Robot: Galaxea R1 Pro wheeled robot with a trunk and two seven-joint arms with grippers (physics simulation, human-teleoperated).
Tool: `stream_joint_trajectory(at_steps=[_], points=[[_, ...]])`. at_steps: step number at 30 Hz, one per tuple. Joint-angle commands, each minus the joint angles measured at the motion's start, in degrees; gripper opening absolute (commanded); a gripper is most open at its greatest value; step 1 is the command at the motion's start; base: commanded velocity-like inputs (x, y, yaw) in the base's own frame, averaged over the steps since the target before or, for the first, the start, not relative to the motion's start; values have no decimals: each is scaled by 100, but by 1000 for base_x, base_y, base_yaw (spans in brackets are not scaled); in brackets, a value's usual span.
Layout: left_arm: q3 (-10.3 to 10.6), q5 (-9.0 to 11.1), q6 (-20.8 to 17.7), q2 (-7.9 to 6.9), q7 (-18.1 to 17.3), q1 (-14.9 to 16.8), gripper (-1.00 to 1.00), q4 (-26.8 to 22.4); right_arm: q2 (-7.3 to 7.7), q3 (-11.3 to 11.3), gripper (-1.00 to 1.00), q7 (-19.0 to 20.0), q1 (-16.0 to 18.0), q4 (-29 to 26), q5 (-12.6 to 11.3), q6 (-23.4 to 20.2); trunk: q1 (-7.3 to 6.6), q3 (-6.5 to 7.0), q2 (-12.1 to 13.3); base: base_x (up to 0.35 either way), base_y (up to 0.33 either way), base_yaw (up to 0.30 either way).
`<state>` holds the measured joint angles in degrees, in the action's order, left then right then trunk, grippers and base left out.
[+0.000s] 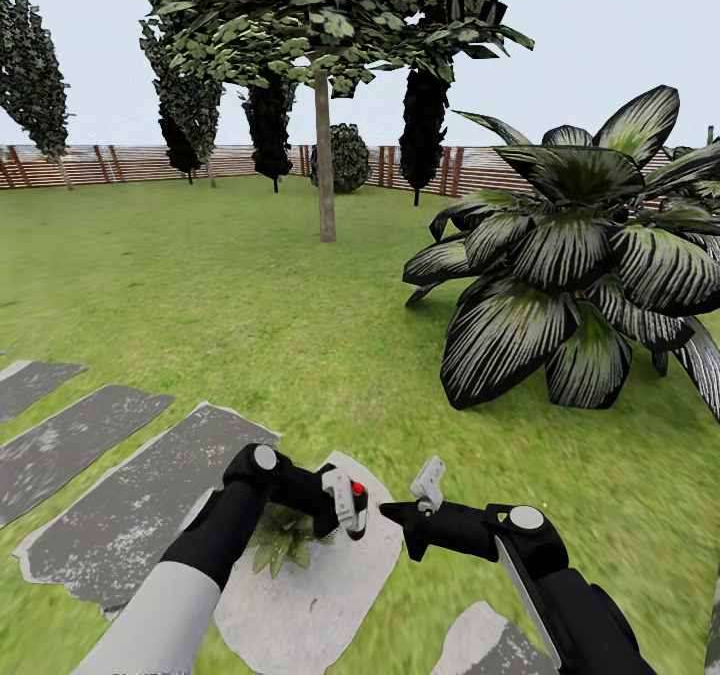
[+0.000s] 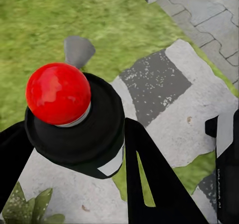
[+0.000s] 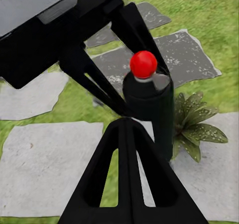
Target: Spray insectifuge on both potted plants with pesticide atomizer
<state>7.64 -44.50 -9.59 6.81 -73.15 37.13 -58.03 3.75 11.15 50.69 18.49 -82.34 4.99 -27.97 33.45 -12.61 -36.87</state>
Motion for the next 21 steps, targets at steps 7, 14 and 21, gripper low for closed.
stream_joint_trajectory(at_steps=[7,14,21], points=[[-905,-17,-52,-592,-404,-35,-100,-77,17,-16,-100,28,5,32,38,-5,2,-10,-8,0,0,0],[-2993,0,-30,-812,-533,-312,-100,-118,37,-158,-100,-30,5,61,21,64,2,-10,-8,0,0,0],[-4411,-4,3,-813,-467,-425,-100,-139,20,-1501,100,-51,5,75,28,72,2,-10,-8,0,0,0]])
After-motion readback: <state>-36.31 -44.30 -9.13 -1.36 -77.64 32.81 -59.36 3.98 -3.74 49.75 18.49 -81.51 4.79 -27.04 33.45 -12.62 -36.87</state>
